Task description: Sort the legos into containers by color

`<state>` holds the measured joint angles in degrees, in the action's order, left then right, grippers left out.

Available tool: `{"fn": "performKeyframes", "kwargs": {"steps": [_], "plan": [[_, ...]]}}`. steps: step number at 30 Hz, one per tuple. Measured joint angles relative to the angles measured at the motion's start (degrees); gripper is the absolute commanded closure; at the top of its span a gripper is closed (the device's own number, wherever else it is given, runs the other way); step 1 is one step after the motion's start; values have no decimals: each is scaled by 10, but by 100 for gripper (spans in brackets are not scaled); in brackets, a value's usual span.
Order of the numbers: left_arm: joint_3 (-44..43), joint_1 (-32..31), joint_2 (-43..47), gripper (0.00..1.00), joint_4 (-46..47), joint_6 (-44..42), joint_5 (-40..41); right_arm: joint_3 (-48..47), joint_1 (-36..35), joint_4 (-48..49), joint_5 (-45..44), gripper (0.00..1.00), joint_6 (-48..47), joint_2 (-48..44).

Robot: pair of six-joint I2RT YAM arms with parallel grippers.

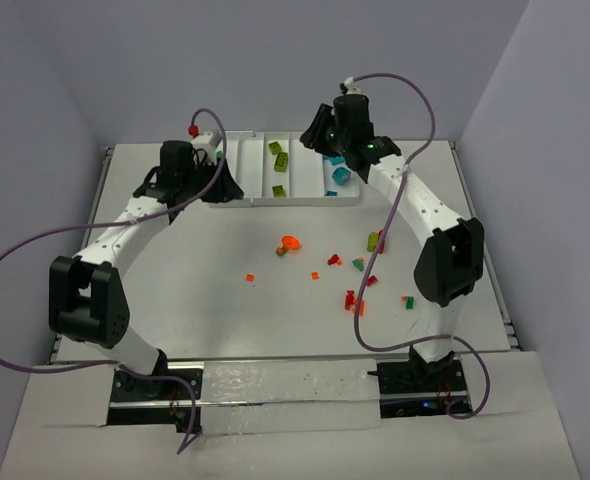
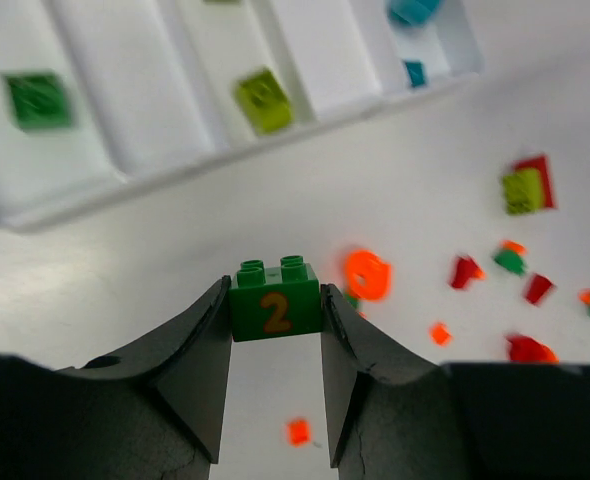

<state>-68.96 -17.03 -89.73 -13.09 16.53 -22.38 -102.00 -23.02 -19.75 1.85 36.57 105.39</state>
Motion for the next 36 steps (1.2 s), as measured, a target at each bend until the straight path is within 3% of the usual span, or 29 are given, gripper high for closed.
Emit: {"fn": "performKeyframes", "kwargs": {"steps": [7,16,29,36], "plan": [[-147,33,-110,87,9,-81,83,-13,-42,12,-58,100,-176,81],[-275,68,-288,88,12,-86,105,-13,-51,45,-90,100,-298,144],[-441,88,-424,82,8,-80,120,-16,-46,82,-109,100,-339,197],[-463,88,-462,79,21,-74,131,-23,-39,88,-115,100,-339,197]]}}
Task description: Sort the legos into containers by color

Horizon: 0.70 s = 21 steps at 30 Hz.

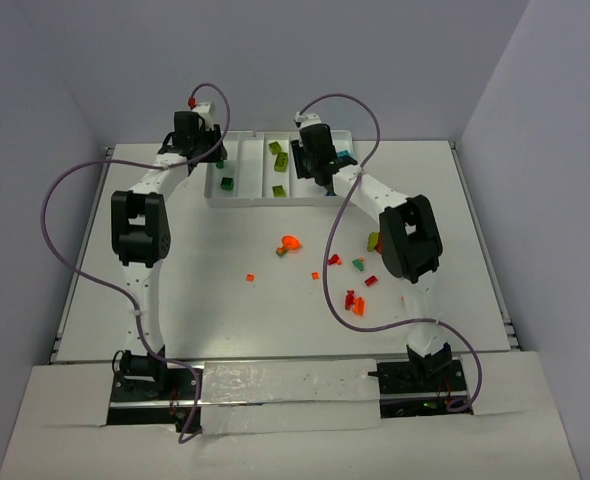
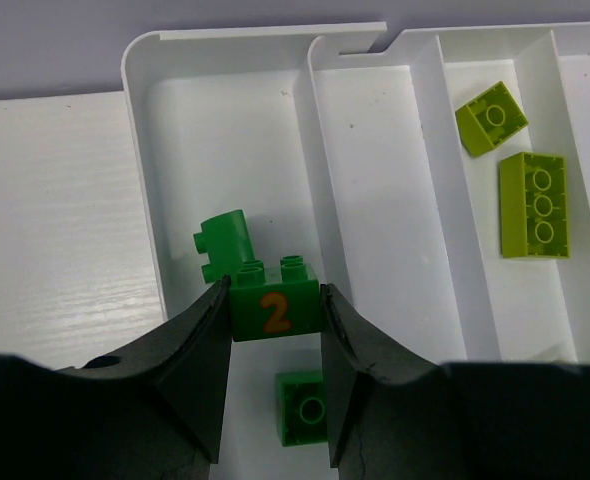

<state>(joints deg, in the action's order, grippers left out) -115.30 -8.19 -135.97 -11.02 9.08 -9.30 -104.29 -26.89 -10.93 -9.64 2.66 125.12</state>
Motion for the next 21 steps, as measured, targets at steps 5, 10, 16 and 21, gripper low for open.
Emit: {"fn": "performKeyframes", "kwargs": {"steps": [5,10,16,21], "plan": [[-29,0,-30,78,26,9,7,0,2,2,0,100,0,0],[-50,0,-52,73,59,12,10,0,2,2,0,100,0,0],[-73,0,-79,68,93,11,13,0,6,2,0,100,0,0],[-92,0,-104,45,104,9,18,0,8,2,0,100,0,1]]}}
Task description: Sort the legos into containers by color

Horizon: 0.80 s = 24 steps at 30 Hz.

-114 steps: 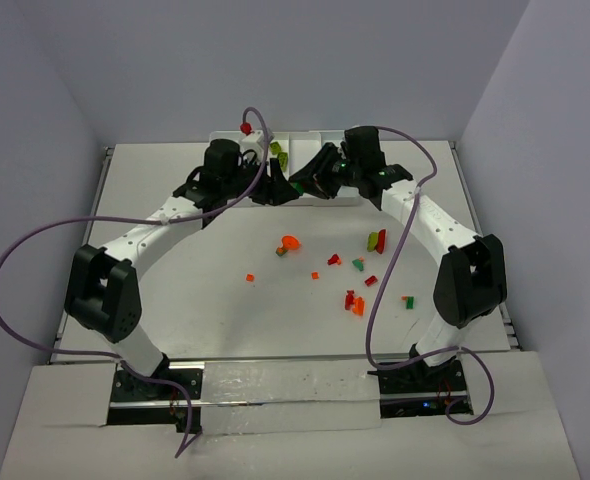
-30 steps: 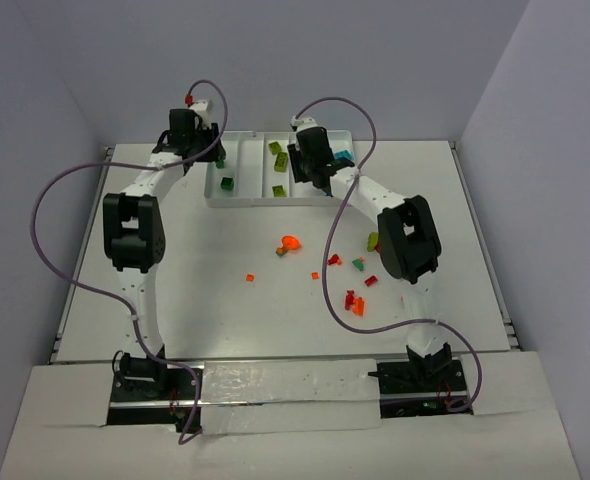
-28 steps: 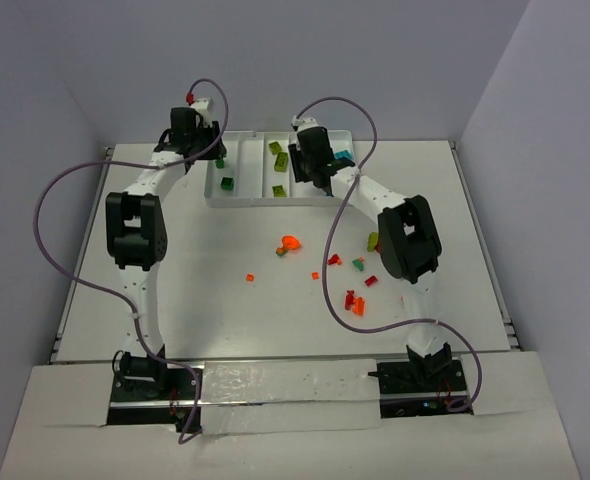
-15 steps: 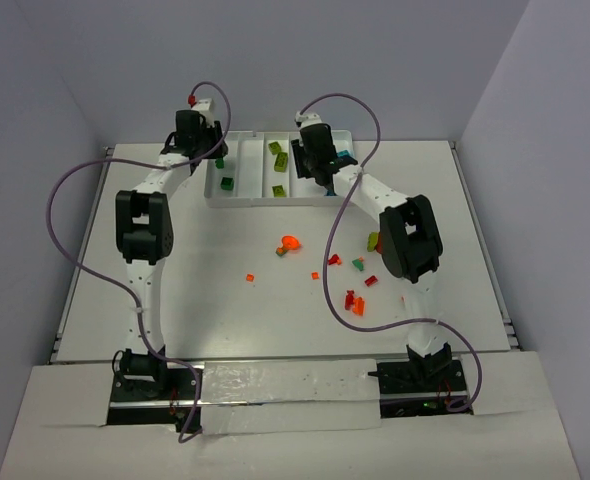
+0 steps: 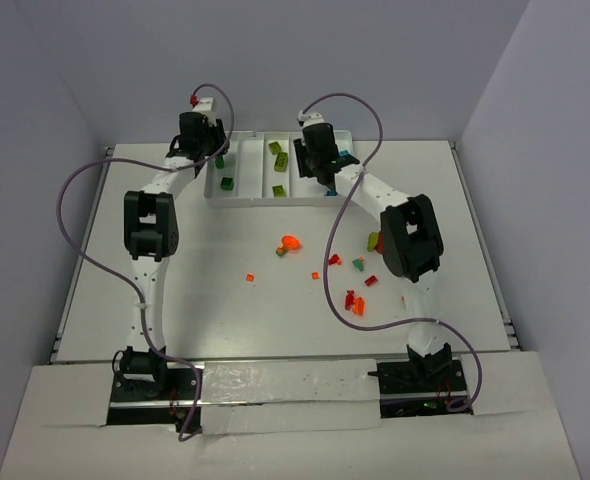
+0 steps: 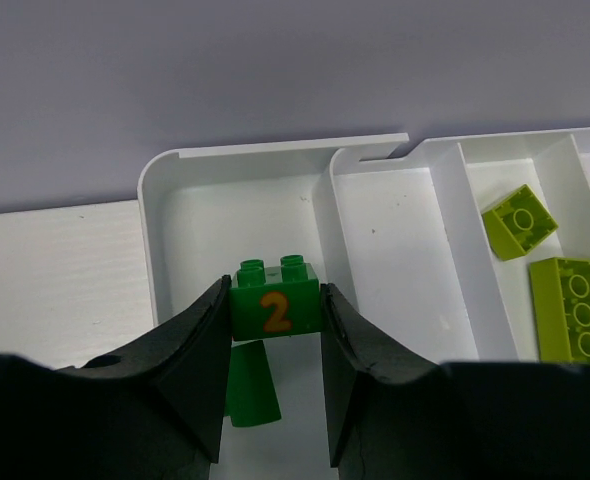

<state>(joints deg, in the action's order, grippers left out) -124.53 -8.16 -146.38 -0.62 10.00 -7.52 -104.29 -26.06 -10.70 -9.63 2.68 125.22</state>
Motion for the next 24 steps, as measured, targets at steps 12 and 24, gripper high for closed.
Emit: {"fn": "performKeyframes", "kwargs": {"steps": [12,24], "plan": [[-15,0,-10,12,8,-1,11,-19,5,-8,-6,100,0,33],[159,0,178,12,15,16,-37,-174,5,1,-38,88,-2,147]]}}
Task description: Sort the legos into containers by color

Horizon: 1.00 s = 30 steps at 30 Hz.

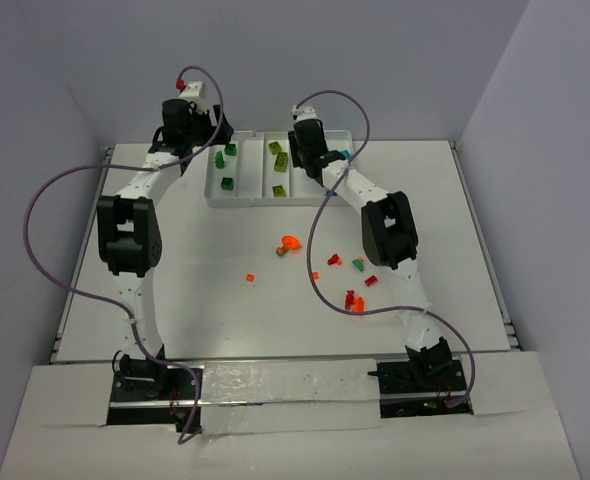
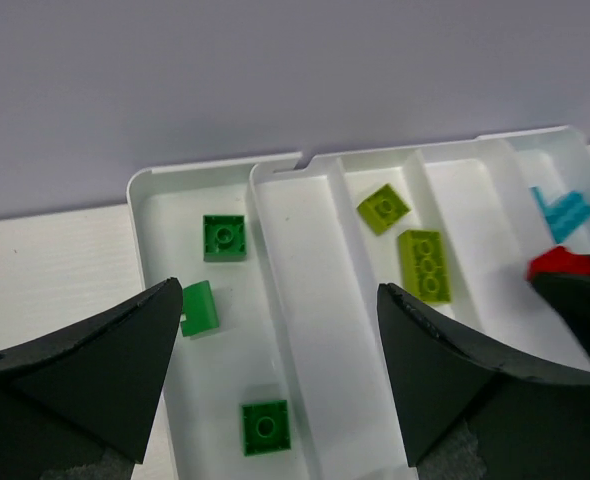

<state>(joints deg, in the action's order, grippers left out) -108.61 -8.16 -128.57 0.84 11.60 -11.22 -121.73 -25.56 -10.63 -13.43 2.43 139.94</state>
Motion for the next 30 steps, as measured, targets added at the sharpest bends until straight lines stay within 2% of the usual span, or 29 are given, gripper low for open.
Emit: {"fn": "performKeyframes", "kwargs": {"steps": [4,7,8,11,13,16,24,27,30], "plan": [[38,0,67,12,9,8,-19,-22,0,14,-11,64,-16,25],[58,0,103,12,10,18,-35,-22,0,37,-18,49,-30,28],[62,0,112,12,9,21,-39,-23,0,44,-21,38,-35,30],[69,0,125,11,9,30,-49,-26,0,60,-27,16,-45,31],[73,0,127,11,9,33,-55,-26,0,73,-29,6,-52,31],[79,0,127,11,5,35,-57,-26,1,93,-29,2,-57,31],[116,0,148,10,-9,37,-61,0,4,106,-3,1,-57,13],[140,0,175,9,-28,30,-75,72,7,80,30,0,-56,-56],[175,0,221,7,-40,16,-91,157,17,52,86,0,-59,-164]]}}
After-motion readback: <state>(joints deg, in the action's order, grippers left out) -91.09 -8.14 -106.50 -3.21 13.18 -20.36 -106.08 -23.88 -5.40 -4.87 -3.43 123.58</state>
